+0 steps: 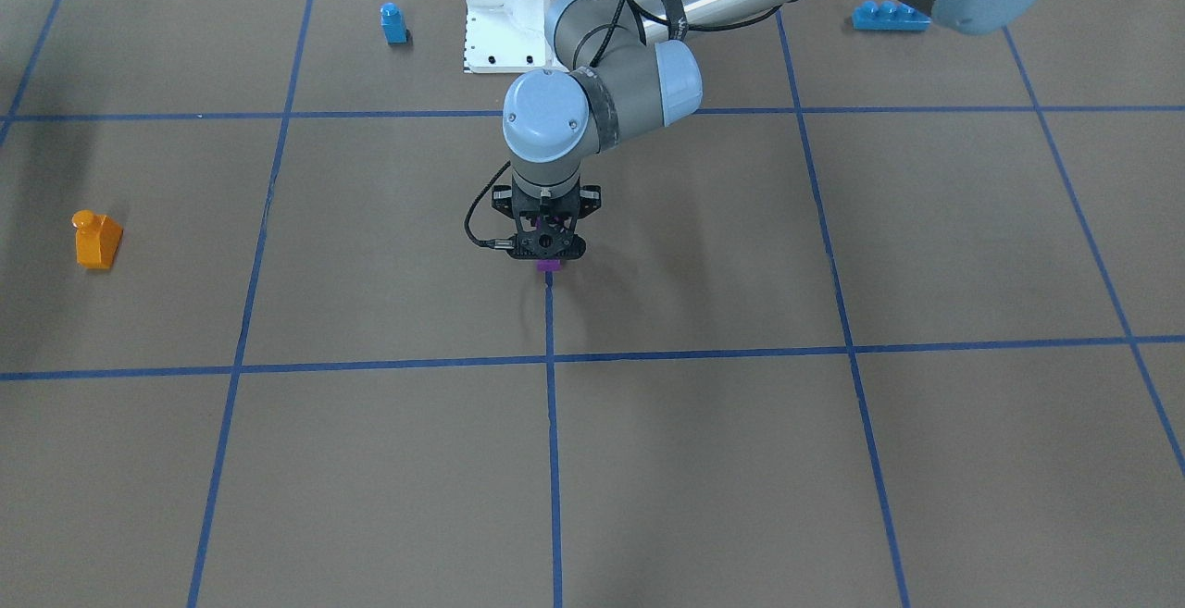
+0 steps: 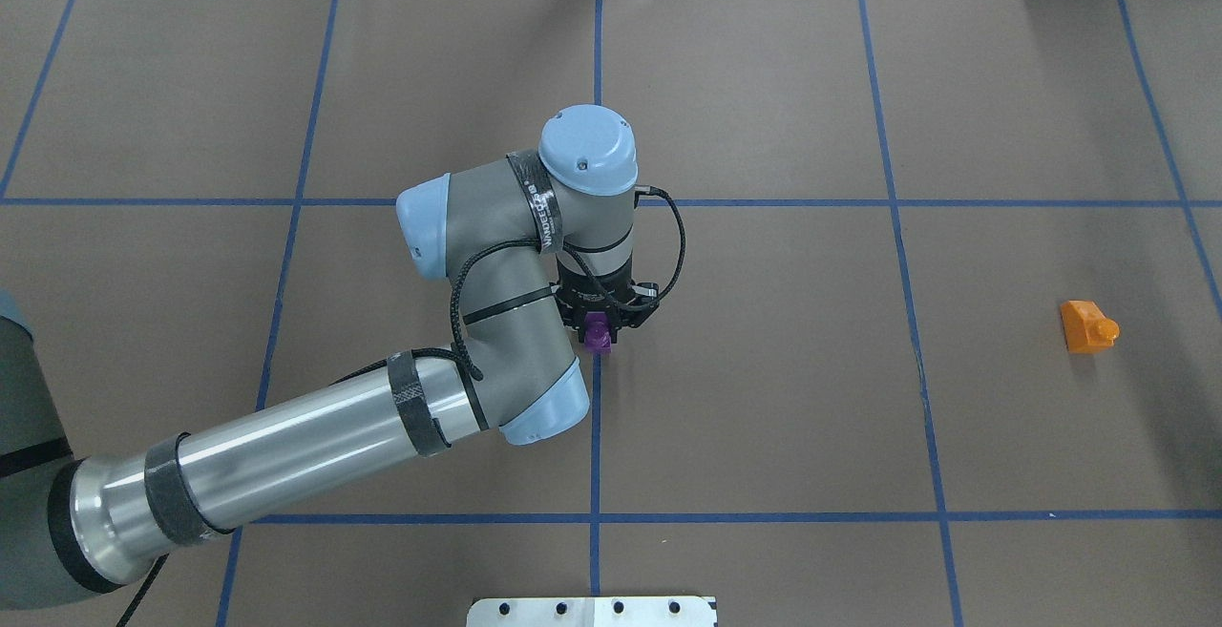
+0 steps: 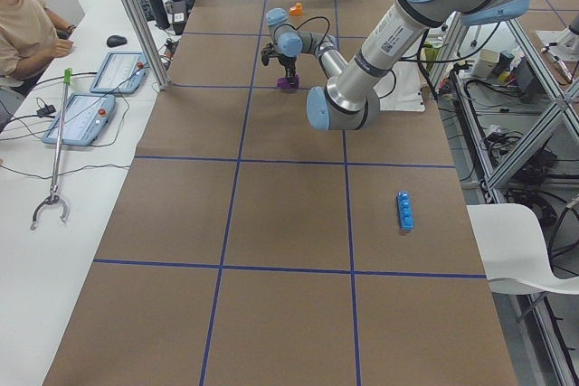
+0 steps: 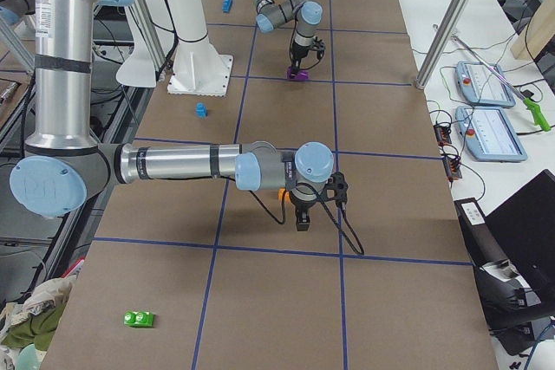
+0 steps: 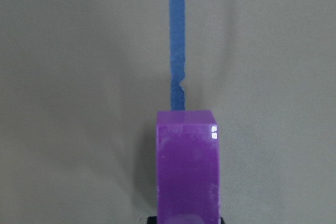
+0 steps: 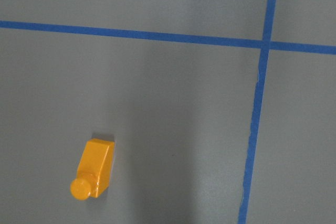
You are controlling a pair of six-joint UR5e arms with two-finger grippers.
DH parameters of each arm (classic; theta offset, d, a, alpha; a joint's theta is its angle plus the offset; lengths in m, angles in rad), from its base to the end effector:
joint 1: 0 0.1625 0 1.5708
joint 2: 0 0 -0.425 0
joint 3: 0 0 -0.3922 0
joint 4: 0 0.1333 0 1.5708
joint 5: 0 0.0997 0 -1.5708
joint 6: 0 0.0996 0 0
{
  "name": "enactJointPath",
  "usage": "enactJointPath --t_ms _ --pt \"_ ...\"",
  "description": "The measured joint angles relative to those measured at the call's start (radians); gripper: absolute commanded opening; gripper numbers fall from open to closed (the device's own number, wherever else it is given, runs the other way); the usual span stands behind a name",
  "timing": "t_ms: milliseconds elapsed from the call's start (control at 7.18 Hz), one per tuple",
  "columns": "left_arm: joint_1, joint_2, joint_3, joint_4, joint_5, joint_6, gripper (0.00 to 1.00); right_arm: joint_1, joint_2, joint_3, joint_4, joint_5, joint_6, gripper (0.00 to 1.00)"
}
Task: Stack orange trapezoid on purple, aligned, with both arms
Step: 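Carry the purple block with the left gripper to the table center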
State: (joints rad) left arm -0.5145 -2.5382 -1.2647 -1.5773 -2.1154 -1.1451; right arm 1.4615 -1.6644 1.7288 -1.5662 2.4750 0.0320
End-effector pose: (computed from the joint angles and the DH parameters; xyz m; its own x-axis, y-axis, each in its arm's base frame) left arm 0.6480 -0.4601 0.1679 0.6810 0.0208 -0.7320 -0.1533 0.9815 -0.1147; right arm 0.0050 -0.4587 0.6150 0.6119 -0.0895 0.7859 0.0893 0.9950 0.0438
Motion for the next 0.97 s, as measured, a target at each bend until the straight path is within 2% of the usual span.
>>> enactJointPath --t_ms 278,557,975 --pt "0.002 0.000 0.013 -0.001 0.000 -0.001 0.03 -0.002 0.000 0.000 0.000 0.000 0.000 1.00" --pt "0.003 0.000 0.016 -0.002 0.000 0.000 0.30 -0.003 0.000 -0.001 0.000 0.000 0.000 1.00" --pt "0.005 0.000 0.016 -0.006 0.000 0.002 0.35 -0.006 0.000 -0.002 0.000 0.000 -0.001 1.00"
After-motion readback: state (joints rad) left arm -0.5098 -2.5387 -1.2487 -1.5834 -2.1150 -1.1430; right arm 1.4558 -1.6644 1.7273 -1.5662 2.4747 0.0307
